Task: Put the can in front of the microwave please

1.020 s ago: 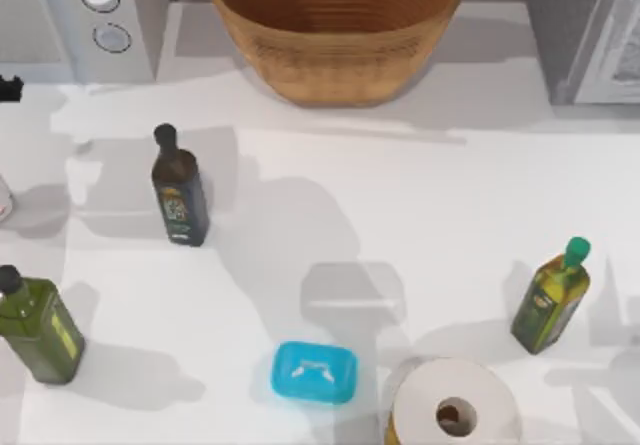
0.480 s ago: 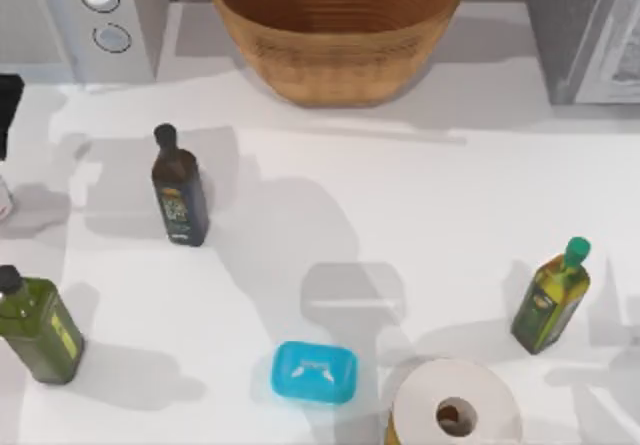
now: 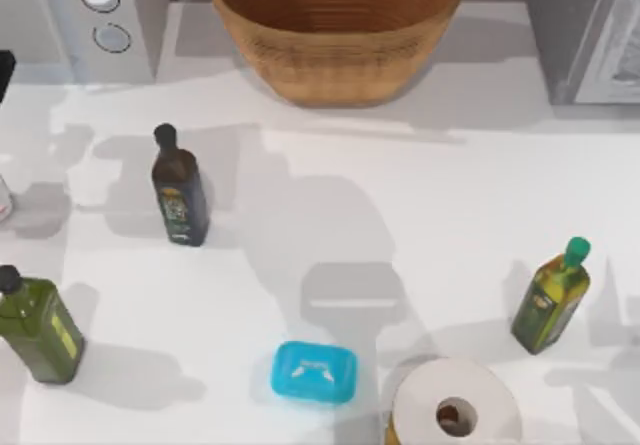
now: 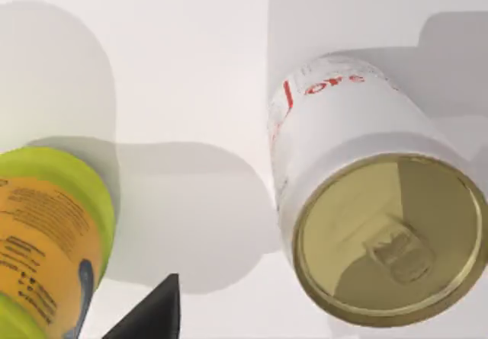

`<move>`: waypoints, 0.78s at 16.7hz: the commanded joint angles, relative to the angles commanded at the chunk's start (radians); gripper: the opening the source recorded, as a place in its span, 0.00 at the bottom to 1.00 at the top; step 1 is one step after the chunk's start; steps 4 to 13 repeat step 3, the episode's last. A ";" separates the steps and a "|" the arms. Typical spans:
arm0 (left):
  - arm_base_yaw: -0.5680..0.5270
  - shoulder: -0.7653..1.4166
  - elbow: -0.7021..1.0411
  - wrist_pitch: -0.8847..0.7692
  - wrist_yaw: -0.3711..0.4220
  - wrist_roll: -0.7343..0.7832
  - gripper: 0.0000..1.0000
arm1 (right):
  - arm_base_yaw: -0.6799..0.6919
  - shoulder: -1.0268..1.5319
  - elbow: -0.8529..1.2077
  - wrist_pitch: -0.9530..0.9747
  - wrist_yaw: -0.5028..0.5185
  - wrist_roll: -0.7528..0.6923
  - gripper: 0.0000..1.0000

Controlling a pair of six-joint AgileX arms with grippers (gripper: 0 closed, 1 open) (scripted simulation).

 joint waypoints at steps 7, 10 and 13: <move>-0.001 0.001 0.050 -0.051 -0.001 0.000 1.00 | 0.000 0.000 0.000 0.000 0.000 0.000 1.00; -0.001 0.001 0.050 -0.051 -0.001 0.000 1.00 | 0.000 0.000 0.000 0.000 0.000 0.000 1.00; -0.001 0.001 0.050 -0.051 -0.001 0.000 1.00 | 0.000 0.000 0.000 0.000 0.000 0.000 1.00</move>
